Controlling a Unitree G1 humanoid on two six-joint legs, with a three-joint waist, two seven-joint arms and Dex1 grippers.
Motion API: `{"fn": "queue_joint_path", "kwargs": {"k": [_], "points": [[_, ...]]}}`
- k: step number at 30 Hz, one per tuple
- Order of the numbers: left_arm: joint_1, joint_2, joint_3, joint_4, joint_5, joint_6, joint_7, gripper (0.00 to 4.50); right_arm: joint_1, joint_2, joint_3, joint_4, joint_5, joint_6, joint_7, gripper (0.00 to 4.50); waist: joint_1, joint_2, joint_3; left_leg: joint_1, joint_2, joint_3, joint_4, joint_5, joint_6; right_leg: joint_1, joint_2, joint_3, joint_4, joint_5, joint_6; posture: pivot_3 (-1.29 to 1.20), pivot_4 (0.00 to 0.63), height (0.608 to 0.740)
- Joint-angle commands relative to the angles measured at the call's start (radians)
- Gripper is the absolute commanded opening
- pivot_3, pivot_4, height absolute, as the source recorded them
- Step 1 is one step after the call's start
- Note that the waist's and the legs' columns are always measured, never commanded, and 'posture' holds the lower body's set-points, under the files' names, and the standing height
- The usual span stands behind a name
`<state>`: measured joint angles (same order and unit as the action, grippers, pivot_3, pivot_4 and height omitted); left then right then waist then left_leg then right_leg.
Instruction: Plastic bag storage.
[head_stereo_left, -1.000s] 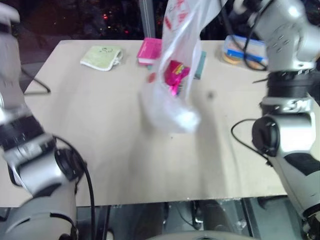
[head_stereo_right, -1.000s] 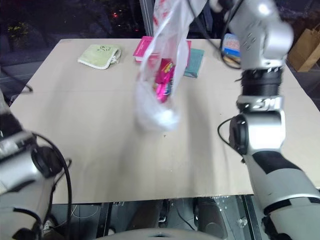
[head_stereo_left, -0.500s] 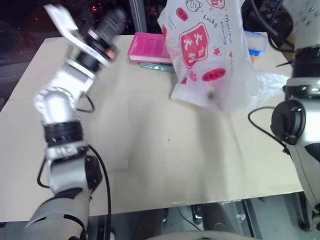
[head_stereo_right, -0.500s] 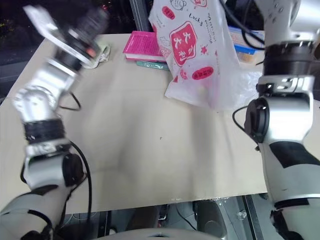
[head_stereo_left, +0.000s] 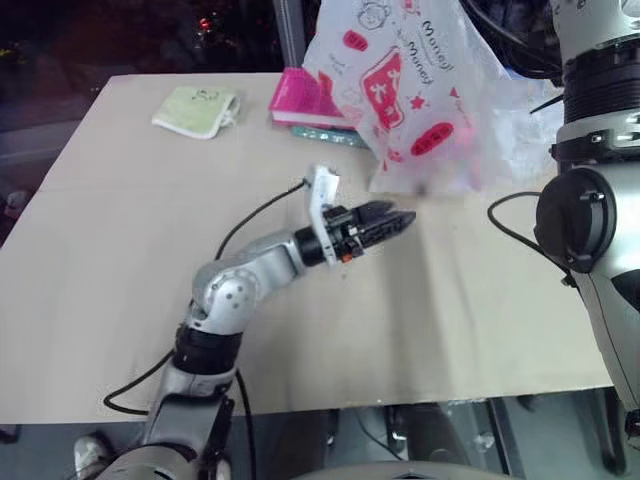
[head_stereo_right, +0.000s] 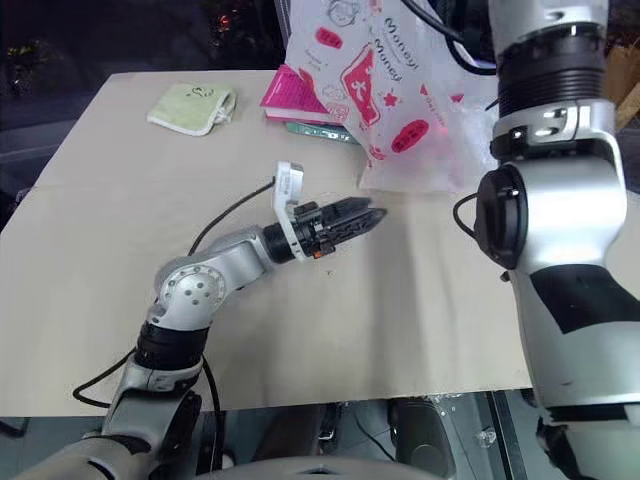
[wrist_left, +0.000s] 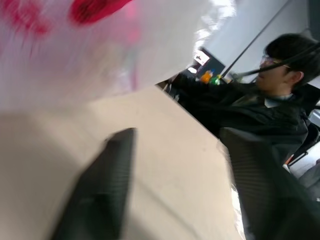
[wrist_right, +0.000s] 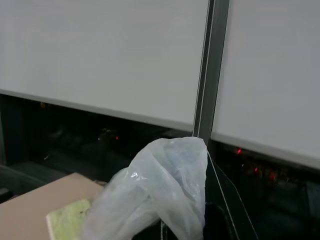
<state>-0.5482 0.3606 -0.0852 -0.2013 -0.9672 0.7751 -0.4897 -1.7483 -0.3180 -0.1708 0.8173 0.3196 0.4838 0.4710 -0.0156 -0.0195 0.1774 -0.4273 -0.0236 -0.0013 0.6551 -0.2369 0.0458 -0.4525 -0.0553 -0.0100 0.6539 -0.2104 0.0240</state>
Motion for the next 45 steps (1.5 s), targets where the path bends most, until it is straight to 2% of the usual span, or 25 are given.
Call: {"fn": "queue_joint_path", "kwargs": {"k": [1, 5, 9, 12, 14, 17, 19, 21, 25, 28, 32, 35, 37, 39, 42, 45], "points": [[0.045, 0.033, -0.009, 0.034, 0.114, -0.061, -0.080, 3.56, -0.121, 0.016, -0.090, -0.010, 0.087, 0.048, -0.032, 0.00, -0.004, 0.000, 0.000, 0.001, 0.000, 0.001, 0.000, 0.000, 0.000, 0.000, 0.000, 0.001, 0.001, 0.000, 0.000, 0.00, 0.150, 0.740], [0.090, 0.019, 0.019, 0.054, 0.165, -0.092, -0.090, 3.56, -0.204, 0.023, -0.161, 0.025, 0.140, 0.059, -0.078, 0.00, 0.000, 0.000, 0.000, 0.000, 0.001, 0.001, 0.000, 0.000, 0.000, 0.000, 0.001, 0.000, 0.003, 0.000, 0.000, 0.00, 0.150, 0.740], [0.134, 0.024, 0.083, -0.002, 0.113, -0.073, -0.126, 3.56, -0.279, -0.012, -0.224, 0.113, 0.165, 0.016, -0.129, 0.00, 0.005, 0.000, 0.000, -0.002, 0.000, -0.001, 0.000, 0.000, 0.000, 0.000, 0.000, -0.001, 0.002, 0.000, 0.000, 0.00, 0.150, 0.740], [0.166, 0.044, 0.145, -0.046, 0.058, -0.045, -0.150, 3.56, -0.251, -0.064, -0.220, 0.194, 0.122, -0.047, -0.156, 0.00, 0.006, -0.001, -0.001, 0.000, 0.000, -0.003, 0.000, 0.000, 0.001, 0.004, 0.000, -0.003, -0.006, 0.000, 0.000, 0.00, 0.150, 0.740], [0.183, 0.057, 0.173, -0.060, 0.054, -0.044, -0.151, 3.56, -0.156, -0.108, -0.196, 0.238, 0.076, -0.087, -0.166, 0.00, 0.007, -0.004, -0.003, 0.000, 0.000, -0.003, 0.001, 0.000, 0.001, 0.005, -0.001, -0.003, -0.006, 0.000, 0.000, 0.00, 0.150, 0.740], [0.208, 0.067, 0.193, -0.081, 0.066, -0.042, -0.132, 3.56, 0.127, -0.177, -0.093, 0.232, -0.046, -0.130, -0.116, 0.00, 0.008, -0.011, -0.007, 0.004, 0.000, -0.004, 0.002, -0.001, 0.001, 0.010, -0.001, -0.004, -0.006, 0.000, 0.000, 0.00, 0.150, 0.740], [0.223, 0.066, 0.196, -0.099, 0.065, -0.040, -0.124, 3.56, 0.270, -0.195, -0.059, 0.199, -0.075, -0.118, -0.093, 0.00, 0.006, -0.009, -0.006, 0.014, 0.000, -0.005, 0.002, -0.002, 0.004, 0.022, -0.001, -0.005, -0.010, 0.000, 0.000, 0.00, 0.150, 0.740], [0.245, 0.071, 0.194, -0.127, 0.058, -0.023, -0.117, 3.56, 0.416, -0.197, -0.044, 0.123, -0.075, -0.082, -0.062, 0.00, 0.002, -0.004, -0.004, 0.012, -0.001, -0.003, 0.002, -0.002, 0.004, 0.020, -0.002, -0.003, -0.010, 0.000, 0.001, 0.00, 0.150, 0.740], [0.310, 0.112, 0.159, -0.223, 0.043, 0.016, -0.161, 4.46, 0.737, -0.184, 0.007, -0.137, -0.089, -0.011, -0.034, 0.00, -0.006, 0.002, -0.003, 0.006, 0.004, 0.002, 0.001, -0.002, 0.004, 0.011, 0.001, 0.001, -0.002, 0.001, 0.001, 0.00, 0.150, 0.740], [0.327, 0.190, 0.088, -0.239, 0.121, 0.010, -0.224, 4.46, 0.964, -0.188, 0.059, -0.373, -0.116, 0.039, -0.032, 0.00, -0.007, 0.004, -0.004, 0.005, 0.005, 0.004, 0.000, -0.002, 0.004, 0.006, 0.003, 0.002, 0.000, 0.000, 0.000, 0.00, 0.150, 0.740], [0.292, 0.226, 0.035, -0.138, 0.235, -0.025, -0.229, 4.46, 1.221, -0.200, 0.133, -0.683, -0.100, 0.152, 0.024, 0.00, 0.003, 0.004, -0.004, 0.011, 0.003, 0.007, 0.001, -0.004, 0.006, 0.010, 0.003, 0.005, 0.000, 0.000, 0.001, 0.00, 0.150, 0.740], [0.224, 0.175, 0.014, -0.006, 0.366, -0.127, -0.172, 4.46, 1.365, -0.180, 0.148, -0.902, -0.028, 0.258, 0.048, 0.00, 0.005, 0.004, -0.004, 0.014, 0.004, 0.006, 0.011, -0.005, 0.009, 0.015, 0.007, 0.004, 0.005, -0.001, 0.001, 0.00, 0.150, 0.740], [0.167, 0.125, 0.035, 0.086, 0.411, -0.170, -0.127, 4.46, 1.430, -0.174, 0.166, -1.015, 0.012, 0.309, 0.066, 0.00, 0.006, 0.004, -0.004, 0.015, 0.004, 0.002, 0.015, -0.005, 0.009, 0.019, 0.009, 0.001, 0.004, 0.000, 0.001, 0.00, 0.150, 0.740], [0.125, 0.117, 0.065, 0.153, 0.434, -0.201, -0.132, 4.46, 1.474, -0.154, 0.165, -1.108, 0.054, 0.354, 0.061, 0.00, 0.005, 0.004, -0.004, 0.018, 0.004, 0.002, 0.018, -0.005, 0.009, 0.022, 0.009, -0.001, 0.004, 0.001, 0.003, 0.00, 0.150, 0.740], [0.125, 0.166, 0.150, 0.169, 0.359, -0.175, -0.227, 4.46, 1.497, -0.122, 0.148, -1.191, 0.084, 0.395, 0.024, 0.00, -0.002, 0.004, -0.004, 0.019, 0.005, 0.003, 0.018, -0.005, 0.009, 0.023, 0.009, 0.000, 0.005, 0.002, 0.003, 0.00, 0.150, 0.740], [0.203, 0.252, 0.238, 0.044, 0.191, -0.065, -0.367, 4.46, 1.497, -0.099, 0.121, -1.221, 0.094, 0.417, -0.015, 0.00, -0.010, 0.003, -0.004, 0.018, 0.008, 0.004, 0.017, -0.005, 0.009, 0.020, 0.008, 0.001, 0.006, 0.001, 0.003, 0.00, 0.150, 0.740]]}}
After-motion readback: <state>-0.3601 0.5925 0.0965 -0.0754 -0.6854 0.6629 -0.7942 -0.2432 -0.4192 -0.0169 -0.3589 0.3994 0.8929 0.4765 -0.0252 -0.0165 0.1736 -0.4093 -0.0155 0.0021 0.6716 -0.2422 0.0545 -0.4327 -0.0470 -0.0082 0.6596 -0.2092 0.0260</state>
